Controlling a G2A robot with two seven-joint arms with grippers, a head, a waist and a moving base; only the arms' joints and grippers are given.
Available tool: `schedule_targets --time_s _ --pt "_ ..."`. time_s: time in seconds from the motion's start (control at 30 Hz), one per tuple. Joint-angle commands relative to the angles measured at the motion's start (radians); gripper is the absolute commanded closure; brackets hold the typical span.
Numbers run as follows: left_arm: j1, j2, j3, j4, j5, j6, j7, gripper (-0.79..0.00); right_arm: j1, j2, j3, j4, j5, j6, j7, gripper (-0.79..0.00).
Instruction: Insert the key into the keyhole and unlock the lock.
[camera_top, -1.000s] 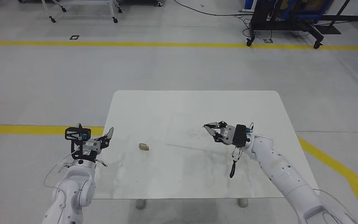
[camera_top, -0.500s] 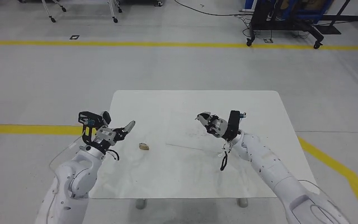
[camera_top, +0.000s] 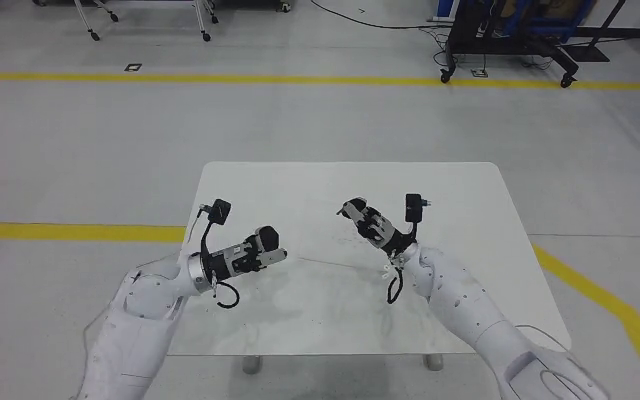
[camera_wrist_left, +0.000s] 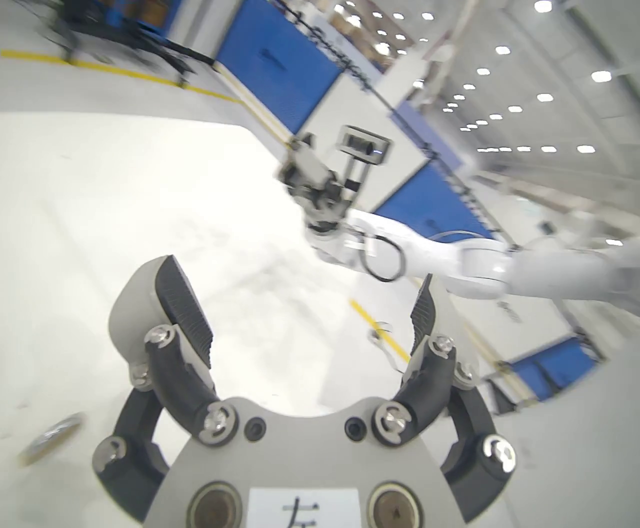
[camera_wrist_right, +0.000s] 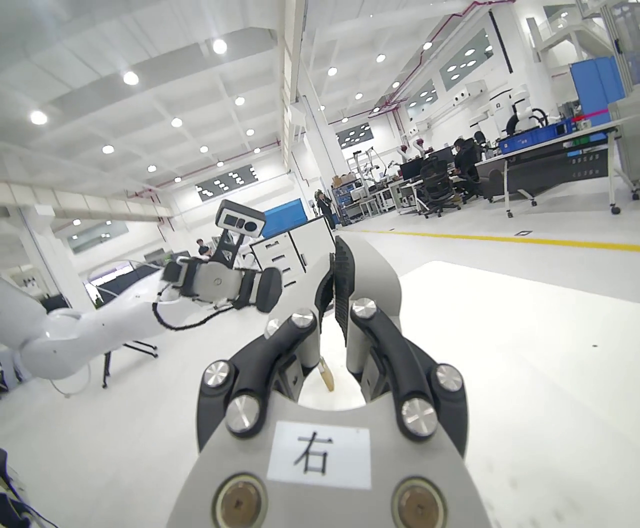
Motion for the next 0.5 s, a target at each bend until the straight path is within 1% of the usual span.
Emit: schedule_targets --time_s 0.0,0.03,0.07,0.1,0.17,0.23,0.33,0.37,0.47 --pt "-0.062 0.004 0.028 0.062 -0.206 0.047 -0.120 -0.785 0.007 -0.006 -0.029 -0.006 0.142 0.000 0.071 0.000" --pt "-0.083 0.005 0.042 0.085 -0.212 0.061 -0.134 -0.785 0.011 -0.008 -0.046 -0.018 0.199 0.000 0.109 0.000" --pt "-0.099 0.006 0.066 0.089 -0.240 0.080 -0.153 -0.785 0.012 -0.009 -0.062 -0.027 0.259 0.000 0.148 0.000" --pt "-0.111 0.008 0.076 0.104 -0.271 0.088 -0.160 -0.757 0.015 -0.010 -0.078 -0.034 0.317 0.000 0.197 0.000" --pt "-0.131 0.013 0.092 0.122 -0.282 0.092 -0.165 -0.643 0.026 -0.013 -0.106 -0.041 0.429 0.000 0.293 0.000" --pt "-0.144 0.021 0.101 0.138 -0.253 0.074 -0.146 -0.551 0.037 -0.016 -0.125 -0.051 0.538 0.000 0.384 0.000" --pt "-0.146 0.031 0.107 0.157 -0.141 -0.002 -0.070 -0.385 0.048 -0.020 -0.141 -0.060 0.670 0.000 0.509 0.000" --pt "-0.146 0.033 0.107 0.165 -0.102 -0.029 -0.044 -0.366 0.050 -0.021 -0.142 -0.061 0.708 0.000 0.547 0.000" --pt "-0.142 0.035 0.114 0.182 -0.016 -0.089 0.018 -0.345 0.054 -0.025 -0.136 -0.057 0.798 0.000 0.647 0.000"
